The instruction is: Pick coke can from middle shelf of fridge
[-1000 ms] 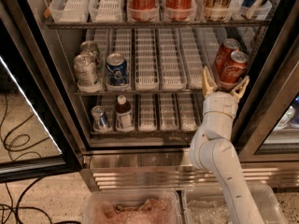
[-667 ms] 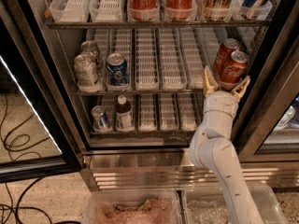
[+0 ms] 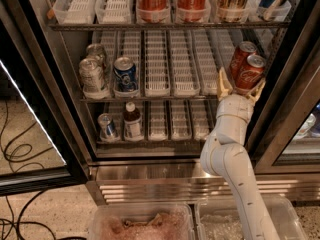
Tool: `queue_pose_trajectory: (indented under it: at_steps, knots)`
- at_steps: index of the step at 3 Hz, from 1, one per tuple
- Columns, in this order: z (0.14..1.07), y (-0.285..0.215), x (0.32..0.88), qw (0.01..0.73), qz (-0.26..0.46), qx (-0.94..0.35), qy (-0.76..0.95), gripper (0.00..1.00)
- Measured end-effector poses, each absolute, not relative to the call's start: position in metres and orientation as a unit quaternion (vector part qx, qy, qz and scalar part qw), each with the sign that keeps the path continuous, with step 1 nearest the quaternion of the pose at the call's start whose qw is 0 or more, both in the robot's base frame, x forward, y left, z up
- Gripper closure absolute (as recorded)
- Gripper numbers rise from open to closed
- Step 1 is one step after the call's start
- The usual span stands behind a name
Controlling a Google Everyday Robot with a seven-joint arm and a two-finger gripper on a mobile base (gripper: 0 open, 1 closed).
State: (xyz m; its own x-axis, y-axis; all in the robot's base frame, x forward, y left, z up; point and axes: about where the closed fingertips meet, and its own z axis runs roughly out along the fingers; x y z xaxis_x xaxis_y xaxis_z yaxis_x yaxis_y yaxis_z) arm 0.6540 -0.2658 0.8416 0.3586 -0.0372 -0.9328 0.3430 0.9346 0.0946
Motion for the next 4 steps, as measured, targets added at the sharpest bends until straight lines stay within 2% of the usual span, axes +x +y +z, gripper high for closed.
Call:
queue_pose_trajectory:
  at_steps: [4]
  knots:
    - [0.840, -0.279, 0.664, 0.814, -0.138, 0.146, 0.545, 0.26]
